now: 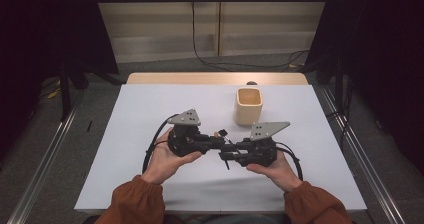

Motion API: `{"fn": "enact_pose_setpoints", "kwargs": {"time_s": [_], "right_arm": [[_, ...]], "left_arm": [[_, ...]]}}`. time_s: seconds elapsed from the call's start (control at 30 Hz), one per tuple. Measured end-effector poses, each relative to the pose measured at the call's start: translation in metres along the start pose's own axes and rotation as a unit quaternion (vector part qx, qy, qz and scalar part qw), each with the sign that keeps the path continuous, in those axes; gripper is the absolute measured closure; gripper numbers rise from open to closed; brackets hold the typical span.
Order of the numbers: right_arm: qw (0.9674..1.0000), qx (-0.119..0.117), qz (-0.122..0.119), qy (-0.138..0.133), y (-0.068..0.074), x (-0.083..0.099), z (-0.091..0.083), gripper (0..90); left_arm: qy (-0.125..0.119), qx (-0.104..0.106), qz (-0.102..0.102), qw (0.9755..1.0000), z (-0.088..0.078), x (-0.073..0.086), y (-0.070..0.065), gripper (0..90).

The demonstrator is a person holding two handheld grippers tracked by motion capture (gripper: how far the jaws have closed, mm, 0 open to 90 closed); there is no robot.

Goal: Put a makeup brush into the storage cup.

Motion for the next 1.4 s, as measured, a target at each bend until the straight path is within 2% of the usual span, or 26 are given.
{"fn": "enact_pose_setpoints", "kwargs": {"time_s": [0.27, 0.37, 0.73, 0.83, 0.9, 1.13, 1.27, 1.33, 1.4], "right_arm": [[1.0000, -0.001, 0.002, 0.003, 0.0011, 0.0016, 0.0035, 75.8], [1.0000, 0.000, 0.005, 0.003, -0.0001, 0.0027, 0.0044, 81.2], [1.0000, 0.005, 0.002, 0.002, -0.0009, 0.0032, 0.0033, 82.9], [1.0000, 0.005, 0.001, 0.002, -0.0010, 0.0036, 0.0035, 83.1], [1.0000, 0.005, 0.003, 0.000, -0.0010, 0.0033, 0.0036, 83.2], [0.9999, 0.009, 0.005, -0.005, -0.0016, 0.0031, 0.0030, 83.5], [0.9999, 0.010, 0.006, -0.004, -0.0024, 0.0039, 0.0033, 83.5], [0.9999, 0.011, 0.007, -0.006, -0.0027, 0.0037, 0.0028, 83.5], [0.9999, 0.014, 0.007, -0.008, -0.0034, 0.0033, 0.0021, 83.5]], "left_arm": [[-0.008, -0.001, -0.007, 0.9999, 0.0003, 0.0022, 0.0008, 84.2], [-0.011, 0.002, -0.009, 0.9999, 0.0005, 0.0034, 0.0013, 84.1], [-0.023, 0.002, -0.011, 0.9997, 0.0017, 0.0044, 0.0025, 84.1], [-0.025, 0.001, -0.009, 0.9997, 0.0020, 0.0048, 0.0026, 84.0], [-0.030, -0.006, 0.003, 0.9995, 0.0016, 0.0046, 0.0020, 83.3], [-0.039, -0.010, 0.003, 0.9992, 0.0005, 0.0054, 0.0034, 81.4], [-0.054, -0.010, 0.009, 0.9984, -0.0032, 0.0048, 0.0029, 76.1], [-0.055, -0.014, 0.010, 0.9984, -0.0048, 0.0051, 0.0036, 72.8], [-0.056, -0.028, 0.016, 0.9979, -0.0058, 0.0058, 0.0043, 65.6]]}}
Point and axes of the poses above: each handheld gripper's, and its own axes: z roughly forward along the jaws, x roughly out of its underside, y roughly to its left, the point moved 5 cm from there along z, roughly forward along the jaws, and after that the axes turned 10 degrees about x, right-handed, at the moved point
